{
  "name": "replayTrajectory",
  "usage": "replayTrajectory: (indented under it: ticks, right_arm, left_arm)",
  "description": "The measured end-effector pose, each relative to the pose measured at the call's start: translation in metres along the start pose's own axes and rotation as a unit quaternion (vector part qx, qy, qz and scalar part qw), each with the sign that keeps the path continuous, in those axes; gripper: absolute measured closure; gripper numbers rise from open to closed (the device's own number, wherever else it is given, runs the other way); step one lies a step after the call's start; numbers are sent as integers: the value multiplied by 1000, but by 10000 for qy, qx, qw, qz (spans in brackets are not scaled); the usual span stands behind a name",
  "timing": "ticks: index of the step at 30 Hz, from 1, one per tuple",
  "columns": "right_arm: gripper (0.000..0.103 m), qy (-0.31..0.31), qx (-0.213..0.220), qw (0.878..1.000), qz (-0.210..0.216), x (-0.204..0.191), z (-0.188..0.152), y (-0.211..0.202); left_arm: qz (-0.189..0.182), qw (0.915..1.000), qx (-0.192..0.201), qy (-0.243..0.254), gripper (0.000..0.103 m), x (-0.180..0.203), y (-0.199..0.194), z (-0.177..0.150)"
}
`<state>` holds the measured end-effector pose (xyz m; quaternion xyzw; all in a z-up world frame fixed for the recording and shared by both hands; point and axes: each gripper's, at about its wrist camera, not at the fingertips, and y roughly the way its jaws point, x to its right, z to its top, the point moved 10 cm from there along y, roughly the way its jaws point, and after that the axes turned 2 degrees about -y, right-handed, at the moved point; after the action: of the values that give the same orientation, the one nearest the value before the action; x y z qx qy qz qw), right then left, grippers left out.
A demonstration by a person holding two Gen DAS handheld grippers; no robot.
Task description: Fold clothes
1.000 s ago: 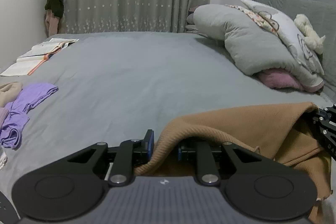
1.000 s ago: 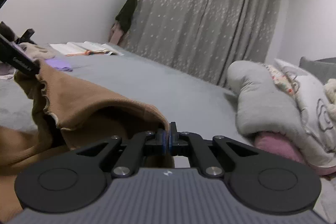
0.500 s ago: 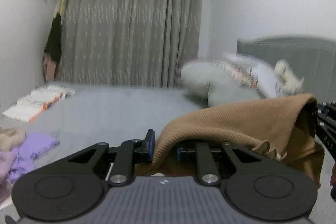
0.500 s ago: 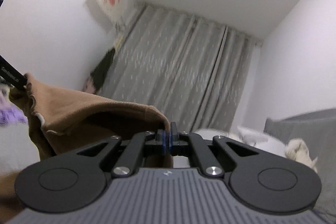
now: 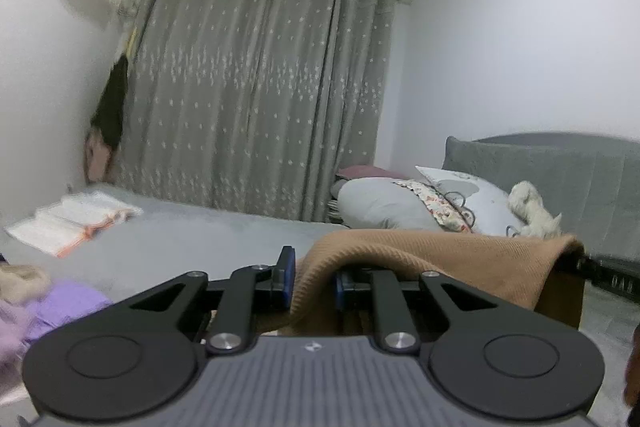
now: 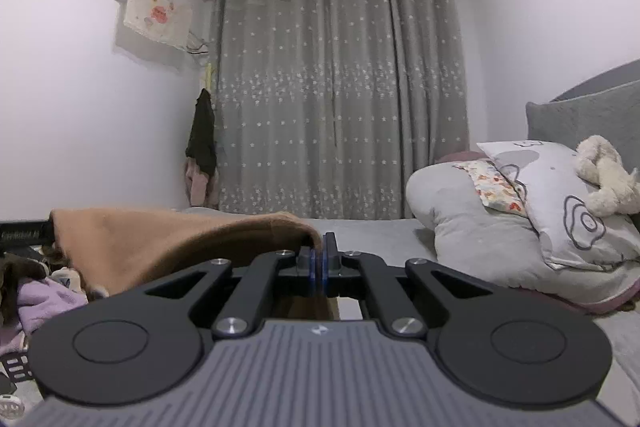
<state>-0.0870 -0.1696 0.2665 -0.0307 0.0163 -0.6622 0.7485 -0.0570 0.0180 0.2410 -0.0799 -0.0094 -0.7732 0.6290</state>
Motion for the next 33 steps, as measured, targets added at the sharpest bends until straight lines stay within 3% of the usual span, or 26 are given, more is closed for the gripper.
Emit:
replayTrajectory:
  ticks: [6, 13, 18, 20, 25, 33]
  right_arm:
    - [100, 92, 411, 9991, 107, 9, 27, -24]
    - [100, -98, 1028, 9942, 316, 8, 62, -65]
    - [100, -700, 2163, 9726, 481, -18, 95, -135]
    - [100, -699, 2337, 9683, 543, -19, 102, -151]
    - [100, -522, 2189, 9717, 712, -8, 106, -153]
    - [100, -476, 1065, 9912, 629, 21, 71, -50]
  left_arm:
    - [-39, 9999, 137, -19, 85, 14, -27, 16]
    - [-105, 9980, 620, -97, 85, 26, -75, 56]
    - [-131, 9983, 562, -51, 85, 29, -62, 61]
    - [-138, 9987, 494, -22, 85, 30, -52, 60]
    - [-158, 9993, 326, 52, 85, 31, -25, 59]
    - [-188, 9997, 55, 169, 85, 34, 17, 57]
